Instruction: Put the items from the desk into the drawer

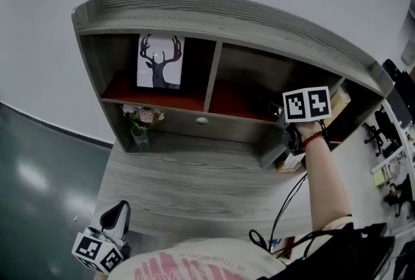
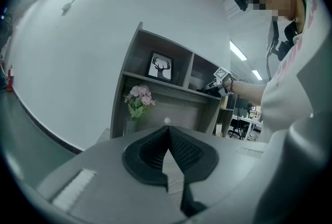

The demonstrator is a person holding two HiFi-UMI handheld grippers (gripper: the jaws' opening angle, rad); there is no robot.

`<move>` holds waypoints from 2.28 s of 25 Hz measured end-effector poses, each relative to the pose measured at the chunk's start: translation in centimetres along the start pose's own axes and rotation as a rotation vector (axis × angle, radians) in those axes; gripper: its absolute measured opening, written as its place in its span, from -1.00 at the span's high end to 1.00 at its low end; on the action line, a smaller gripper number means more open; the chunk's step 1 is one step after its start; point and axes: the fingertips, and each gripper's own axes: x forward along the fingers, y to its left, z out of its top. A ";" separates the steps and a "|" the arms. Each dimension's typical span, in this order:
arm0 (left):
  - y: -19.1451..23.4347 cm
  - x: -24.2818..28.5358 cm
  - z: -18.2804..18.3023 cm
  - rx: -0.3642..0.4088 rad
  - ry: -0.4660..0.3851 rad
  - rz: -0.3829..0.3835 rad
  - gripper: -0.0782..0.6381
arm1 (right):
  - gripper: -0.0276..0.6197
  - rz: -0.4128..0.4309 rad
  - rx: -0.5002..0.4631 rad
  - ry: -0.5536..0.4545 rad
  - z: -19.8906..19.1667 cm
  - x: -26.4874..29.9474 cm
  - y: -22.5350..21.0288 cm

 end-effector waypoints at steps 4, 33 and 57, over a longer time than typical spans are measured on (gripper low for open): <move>-0.1 -0.2 0.0 0.005 -0.006 -0.013 0.73 | 0.41 -0.061 -0.028 -0.008 0.2 0.2 -0.1; 1.0 -2.4 0.4 -0.002 -0.038 0.000 0.73 | 0.64 -0.110 0.080 -0.149 1.2 -1.2 -0.9; -3.0 -2.7 0.6 0.045 0.006 -0.240 0.73 | 0.64 0.344 0.578 -0.636 -6.7 -14.3 8.1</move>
